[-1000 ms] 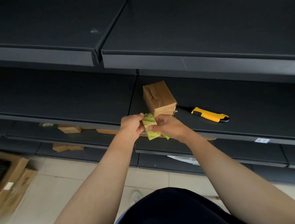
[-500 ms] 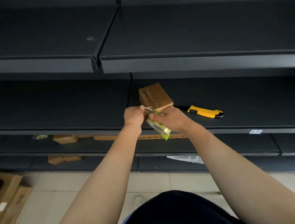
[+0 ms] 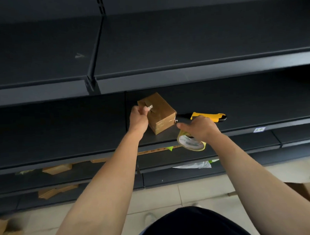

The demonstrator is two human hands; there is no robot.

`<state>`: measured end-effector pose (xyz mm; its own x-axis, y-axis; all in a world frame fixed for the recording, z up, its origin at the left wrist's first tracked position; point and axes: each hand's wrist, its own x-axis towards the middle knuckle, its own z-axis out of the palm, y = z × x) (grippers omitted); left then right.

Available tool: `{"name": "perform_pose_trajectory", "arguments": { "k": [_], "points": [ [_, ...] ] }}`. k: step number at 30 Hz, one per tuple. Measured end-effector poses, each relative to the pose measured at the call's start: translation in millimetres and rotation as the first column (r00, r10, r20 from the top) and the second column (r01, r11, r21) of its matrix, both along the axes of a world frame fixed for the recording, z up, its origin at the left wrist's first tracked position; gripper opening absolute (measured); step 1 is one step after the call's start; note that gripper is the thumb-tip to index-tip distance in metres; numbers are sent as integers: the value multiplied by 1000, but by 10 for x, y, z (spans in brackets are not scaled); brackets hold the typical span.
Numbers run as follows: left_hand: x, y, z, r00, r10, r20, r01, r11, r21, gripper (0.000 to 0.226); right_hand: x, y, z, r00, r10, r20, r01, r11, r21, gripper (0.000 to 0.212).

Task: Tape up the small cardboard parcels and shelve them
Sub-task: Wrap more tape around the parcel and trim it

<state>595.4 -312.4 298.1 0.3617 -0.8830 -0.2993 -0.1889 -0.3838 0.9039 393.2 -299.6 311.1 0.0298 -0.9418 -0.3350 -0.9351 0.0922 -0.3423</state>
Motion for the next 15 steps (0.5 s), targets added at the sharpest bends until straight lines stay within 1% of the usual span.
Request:
{"name": "perform_pose_trajectory", "arguments": {
  "k": [1,3,4,6,8,10,12,15],
  "points": [
    [-31,-3,-24,998,-36,53,35,999,7,15,-35,-16,-12,1000,-27,7,27,1000,17,57],
    [-109,21,-62,972,-79,222,82,997,-3,17,-83,-39,-44,998,-59,0,59,997,53,52],
    [-155,42,-76,951,-69,300,77,997,-12,19,-104,-50,-63,998,-58,-22,59,996,69,52],
    [-254,95,-93,930,-15,367,32,999,-39,22,-149,-77,-86,996,-47,-71,53,995,89,55],
    [-352,143,-106,930,5,369,11,999,-42,24,-201,-107,-101,996,-60,-66,65,994,88,53],
    [-428,172,-100,938,34,344,-18,999,-49,25,-245,-142,-101,995,-95,-11,96,992,78,49],
    [-470,187,-69,959,79,272,-64,996,-63,22,-259,-177,-87,994,-108,19,106,992,74,51],
    [-465,197,-52,985,127,113,-116,988,-98,14,-252,-237,-68,998,-60,15,59,993,107,48]
  ]
}}
